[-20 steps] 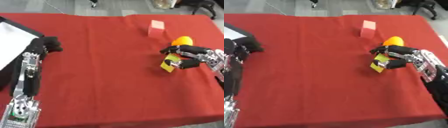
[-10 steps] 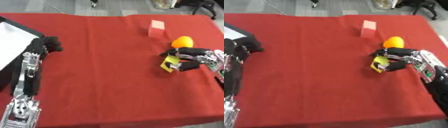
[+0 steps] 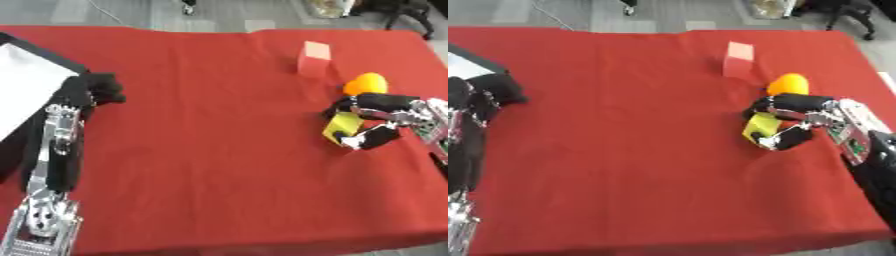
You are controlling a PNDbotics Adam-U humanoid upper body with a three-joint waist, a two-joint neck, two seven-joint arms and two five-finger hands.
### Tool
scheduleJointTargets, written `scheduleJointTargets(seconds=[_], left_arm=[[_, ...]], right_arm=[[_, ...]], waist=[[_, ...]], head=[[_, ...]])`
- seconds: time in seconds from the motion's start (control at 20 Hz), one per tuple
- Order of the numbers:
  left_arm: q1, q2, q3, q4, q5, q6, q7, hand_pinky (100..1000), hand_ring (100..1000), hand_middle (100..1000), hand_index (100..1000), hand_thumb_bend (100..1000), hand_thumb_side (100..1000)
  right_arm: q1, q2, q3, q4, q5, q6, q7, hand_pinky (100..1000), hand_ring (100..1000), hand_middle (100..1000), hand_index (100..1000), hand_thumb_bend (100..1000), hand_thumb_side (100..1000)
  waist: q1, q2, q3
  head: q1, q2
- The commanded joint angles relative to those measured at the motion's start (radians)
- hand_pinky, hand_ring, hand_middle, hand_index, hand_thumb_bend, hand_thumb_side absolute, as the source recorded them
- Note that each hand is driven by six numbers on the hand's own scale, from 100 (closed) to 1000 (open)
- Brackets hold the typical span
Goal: Pick up the objects with one hand, pass them to the other hand, and then place them into the box on the other side of the table.
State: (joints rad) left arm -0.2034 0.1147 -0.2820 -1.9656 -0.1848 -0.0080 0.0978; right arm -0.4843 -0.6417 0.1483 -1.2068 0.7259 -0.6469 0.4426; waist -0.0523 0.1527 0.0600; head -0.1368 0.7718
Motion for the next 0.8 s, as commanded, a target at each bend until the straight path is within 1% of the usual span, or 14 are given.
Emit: scheduleJointTargets(seconds=[0.05,0.1,0.15,0.2,0.25,0.3,0.35,0.45,0.6,0.8], left_arm=[[-0.010,0.013,-0.003,-0.011,0.003,-0.001,-0.001,757,604,593,734,324,1000],[-0.010,0.013,-0.003,-0.011,0.003,-0.001,0.000,757,604,593,734,324,1000],[-0.010,0.013,-0.002,-0.011,0.003,-0.001,0.000,757,604,593,734,324,1000],[-0.010,0.013,-0.002,-0.011,0.003,-0.001,0.000,757,604,593,735,324,1000],[-0.010,0.013,-0.002,-0.011,0.003,-0.001,0.000,757,604,593,734,324,1000],[-0.009,0.013,-0.002,-0.011,0.003,-0.001,0.001,757,604,593,734,323,1000],[-0.009,0.013,-0.002,-0.011,0.003,0.000,0.001,757,604,593,734,323,1000],[-0.009,0.013,-0.001,-0.010,0.003,0.000,0.001,757,603,593,734,323,1000],[-0.007,0.015,-0.001,-0.009,0.002,0.000,0.002,757,604,593,734,323,1000],[-0.004,0.016,-0.003,-0.003,0.003,0.002,0.002,756,603,592,734,323,1000]], right_arm=[[-0.011,-0.044,-0.014,-0.022,0.014,0.004,-0.038,484,450,551,700,100,282],[-0.011,-0.045,-0.017,-0.026,0.016,0.007,-0.055,453,423,521,663,100,259],[-0.012,-0.045,-0.019,-0.030,0.017,0.009,-0.073,423,392,481,607,100,237],[-0.012,-0.044,-0.023,-0.034,0.017,0.013,-0.092,401,369,454,572,100,224],[-0.012,-0.044,-0.025,-0.038,0.016,0.016,-0.111,366,336,401,519,100,213],[-0.014,-0.044,-0.029,-0.043,0.011,0.019,-0.130,339,310,370,483,100,206],[-0.015,-0.044,-0.033,-0.049,0.003,0.021,-0.147,296,271,329,436,100,189],[-0.018,-0.047,-0.039,-0.064,-0.017,0.024,-0.174,264,236,288,389,100,152],[-0.032,-0.060,-0.044,-0.103,-0.053,0.021,-0.196,258,227,264,363,100,125],[-0.060,-0.075,-0.044,-0.172,-0.108,0.019,-0.204,258,222,260,360,100,100]], waist=[[0.000,-0.015,-0.002],[0.000,-0.015,-0.002],[0.000,-0.015,-0.002],[0.000,-0.015,-0.002],[0.000,-0.015,-0.002],[-0.001,-0.015,-0.002],[-0.001,-0.015,-0.003],[-0.001,-0.016,-0.003],[-0.002,-0.018,-0.005],[-0.002,-0.021,-0.008]], head=[[0.000,-0.002],[0.000,-0.002],[0.000,-0.002],[0.000,-0.002],[0.001,-0.002],[0.001,-0.002],[0.002,-0.002],[0.003,-0.002],[0.003,-0.002],[0.002,-0.002]])
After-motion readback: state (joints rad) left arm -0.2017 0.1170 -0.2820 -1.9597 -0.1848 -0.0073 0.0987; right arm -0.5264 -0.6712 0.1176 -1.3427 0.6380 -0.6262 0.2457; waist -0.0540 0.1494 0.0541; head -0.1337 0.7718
